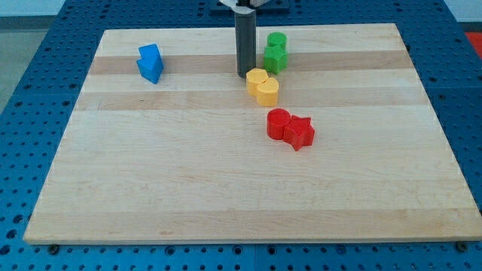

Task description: Push the red circle and red star slightly right

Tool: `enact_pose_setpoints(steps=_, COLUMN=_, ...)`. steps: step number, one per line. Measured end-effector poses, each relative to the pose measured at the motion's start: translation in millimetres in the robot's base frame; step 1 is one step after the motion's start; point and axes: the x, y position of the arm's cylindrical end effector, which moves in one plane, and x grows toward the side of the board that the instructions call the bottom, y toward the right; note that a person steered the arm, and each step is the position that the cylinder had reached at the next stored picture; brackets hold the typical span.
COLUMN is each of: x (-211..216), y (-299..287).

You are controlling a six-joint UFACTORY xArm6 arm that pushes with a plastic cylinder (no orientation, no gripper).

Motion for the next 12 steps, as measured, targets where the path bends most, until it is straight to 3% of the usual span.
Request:
enact_pose_setpoints(steps=5, x=29.4, y=-18.2)
enact_pose_setpoints(steps=7, x=66.8, y=-36.9)
enact_pose_setpoints(steps=8, x=88.6, y=-32.7)
enact_pose_setpoints(steps=12, x=109.4, y=17.6)
